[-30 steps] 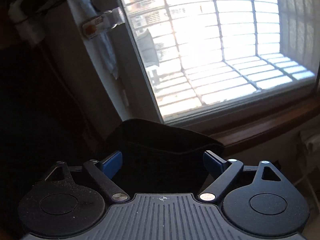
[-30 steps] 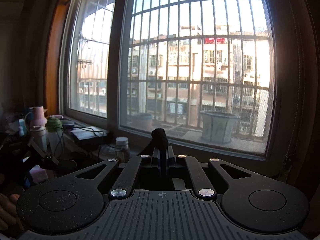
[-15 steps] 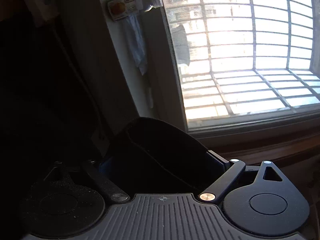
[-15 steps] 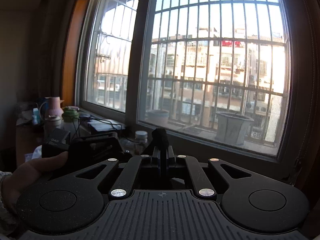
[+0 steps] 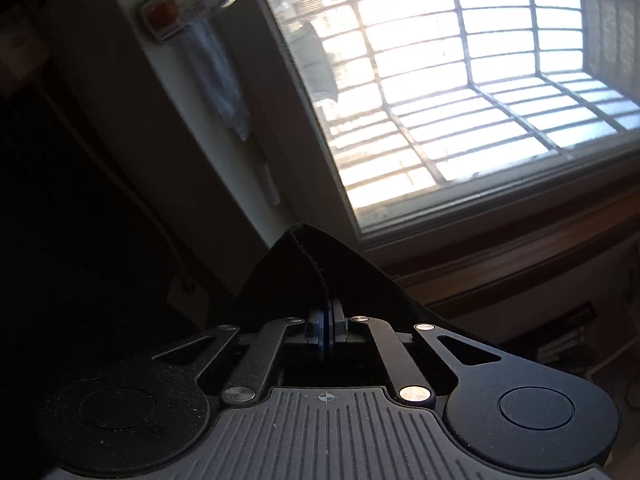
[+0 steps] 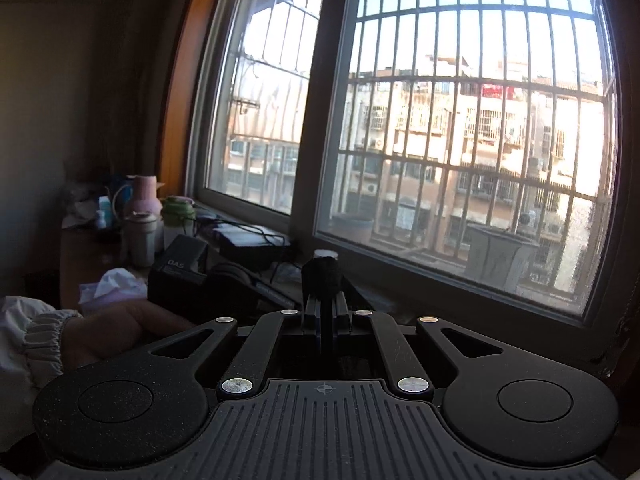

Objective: Fold clothes

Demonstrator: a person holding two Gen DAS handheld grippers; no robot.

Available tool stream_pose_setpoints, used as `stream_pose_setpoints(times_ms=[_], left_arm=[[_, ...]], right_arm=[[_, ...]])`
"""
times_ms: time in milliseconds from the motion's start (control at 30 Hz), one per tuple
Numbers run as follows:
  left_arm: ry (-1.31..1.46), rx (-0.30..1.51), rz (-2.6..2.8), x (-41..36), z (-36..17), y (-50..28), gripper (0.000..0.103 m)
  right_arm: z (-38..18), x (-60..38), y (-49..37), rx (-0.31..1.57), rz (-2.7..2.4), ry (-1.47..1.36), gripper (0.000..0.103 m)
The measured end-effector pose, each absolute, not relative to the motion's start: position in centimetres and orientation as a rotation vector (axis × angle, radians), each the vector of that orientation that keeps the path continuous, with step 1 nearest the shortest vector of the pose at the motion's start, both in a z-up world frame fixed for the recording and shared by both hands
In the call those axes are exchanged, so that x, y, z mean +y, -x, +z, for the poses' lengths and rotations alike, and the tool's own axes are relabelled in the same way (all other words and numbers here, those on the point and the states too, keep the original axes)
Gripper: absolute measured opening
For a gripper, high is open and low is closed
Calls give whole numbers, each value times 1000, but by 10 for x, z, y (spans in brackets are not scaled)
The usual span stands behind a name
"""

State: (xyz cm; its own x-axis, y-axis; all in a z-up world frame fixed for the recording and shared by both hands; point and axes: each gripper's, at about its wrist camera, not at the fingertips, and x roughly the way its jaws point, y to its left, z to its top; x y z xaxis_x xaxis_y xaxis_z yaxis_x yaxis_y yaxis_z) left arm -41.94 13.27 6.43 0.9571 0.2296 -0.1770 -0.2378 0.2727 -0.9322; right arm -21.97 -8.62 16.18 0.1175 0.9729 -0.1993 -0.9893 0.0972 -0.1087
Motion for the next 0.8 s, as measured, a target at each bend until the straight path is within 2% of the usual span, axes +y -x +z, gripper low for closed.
stream_pose_setpoints(times_ms=[267,433,600,800], left_arm=[[1051,9,209,132,144,369,1],[953,-19,193,130,181,382,1],[892,14,225,146,167,424,1],[908,79,309,180,112,476,1]], right_arm=[[197,-104,202,53,1408,128,6],[204,-94,216,45,1464,82,6],[175,-48,249,76,1533,113,6],[102,30,289,184,1566,173,6]])
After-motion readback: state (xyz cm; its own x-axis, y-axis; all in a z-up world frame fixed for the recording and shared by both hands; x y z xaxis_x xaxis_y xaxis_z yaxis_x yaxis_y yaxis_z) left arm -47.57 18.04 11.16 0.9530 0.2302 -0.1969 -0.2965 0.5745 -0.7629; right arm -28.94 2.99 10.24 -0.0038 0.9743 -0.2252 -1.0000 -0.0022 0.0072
